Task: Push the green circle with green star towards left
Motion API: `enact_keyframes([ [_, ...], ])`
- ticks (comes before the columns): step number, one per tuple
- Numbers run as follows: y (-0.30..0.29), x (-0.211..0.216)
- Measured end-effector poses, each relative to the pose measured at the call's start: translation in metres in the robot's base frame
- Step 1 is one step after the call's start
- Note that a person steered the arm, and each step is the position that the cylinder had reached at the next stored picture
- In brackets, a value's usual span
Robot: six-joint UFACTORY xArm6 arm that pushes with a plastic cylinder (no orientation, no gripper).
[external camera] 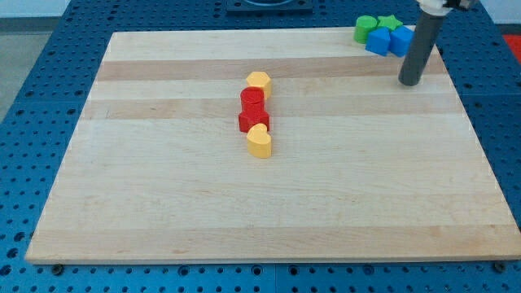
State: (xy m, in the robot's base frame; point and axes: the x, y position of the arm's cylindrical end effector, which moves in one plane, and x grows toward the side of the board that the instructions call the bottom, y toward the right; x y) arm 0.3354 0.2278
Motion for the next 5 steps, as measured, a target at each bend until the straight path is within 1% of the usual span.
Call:
enact_keyframes([
  [3, 0.029, 0.007],
  [4, 0.071, 0.007],
  [5, 0.097, -0.009],
])
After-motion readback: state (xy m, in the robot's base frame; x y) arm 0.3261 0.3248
